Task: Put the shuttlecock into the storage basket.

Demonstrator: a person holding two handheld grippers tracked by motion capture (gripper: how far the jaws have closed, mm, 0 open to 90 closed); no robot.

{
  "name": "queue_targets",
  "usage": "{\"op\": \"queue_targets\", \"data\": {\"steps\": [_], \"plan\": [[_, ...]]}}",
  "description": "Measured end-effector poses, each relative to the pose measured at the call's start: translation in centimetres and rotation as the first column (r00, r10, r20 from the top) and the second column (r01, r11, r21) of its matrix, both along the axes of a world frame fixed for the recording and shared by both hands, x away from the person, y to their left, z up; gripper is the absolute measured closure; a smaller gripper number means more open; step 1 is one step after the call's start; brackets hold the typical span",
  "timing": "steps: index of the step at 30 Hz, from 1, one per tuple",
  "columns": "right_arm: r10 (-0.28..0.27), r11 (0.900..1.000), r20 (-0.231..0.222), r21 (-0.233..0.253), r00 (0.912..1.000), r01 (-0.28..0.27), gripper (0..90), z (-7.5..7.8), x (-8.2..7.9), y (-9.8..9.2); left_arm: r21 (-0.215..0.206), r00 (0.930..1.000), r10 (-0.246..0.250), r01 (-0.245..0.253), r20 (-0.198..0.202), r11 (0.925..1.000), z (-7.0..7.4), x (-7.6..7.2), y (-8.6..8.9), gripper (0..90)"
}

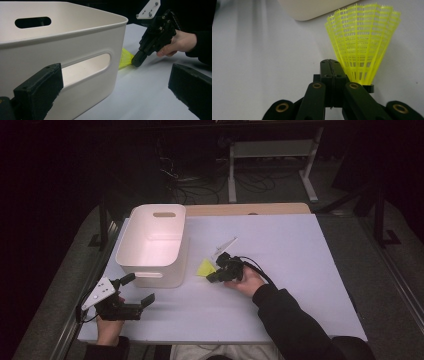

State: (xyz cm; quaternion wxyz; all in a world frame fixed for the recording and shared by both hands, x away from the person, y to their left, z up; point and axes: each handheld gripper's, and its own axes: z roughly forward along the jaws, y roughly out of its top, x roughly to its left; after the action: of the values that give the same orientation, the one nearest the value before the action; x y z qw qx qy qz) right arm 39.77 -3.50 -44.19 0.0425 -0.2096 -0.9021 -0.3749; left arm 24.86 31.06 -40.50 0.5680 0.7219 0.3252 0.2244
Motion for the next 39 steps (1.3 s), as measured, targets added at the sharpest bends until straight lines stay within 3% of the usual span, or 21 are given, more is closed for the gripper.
{"op": "queue_targets", "data": {"steps": [21,39], "plan": [[0.010,1.000,0.020,0.018,0.9998,-0.010,88.7,1.1,-0.4,-0.7,-0.001,1.0000,-0.001,0.001,-0.001,1.0000,0.0,0.0,0.0,0.0],[-0.008,1.000,0.042,0.006,0.9991,0.008,87.6,3.8,-0.2,-2.9,-0.003,1.0000,0.000,0.000,-0.002,1.0000,0.0,0.0,0.0,0.0]]}}
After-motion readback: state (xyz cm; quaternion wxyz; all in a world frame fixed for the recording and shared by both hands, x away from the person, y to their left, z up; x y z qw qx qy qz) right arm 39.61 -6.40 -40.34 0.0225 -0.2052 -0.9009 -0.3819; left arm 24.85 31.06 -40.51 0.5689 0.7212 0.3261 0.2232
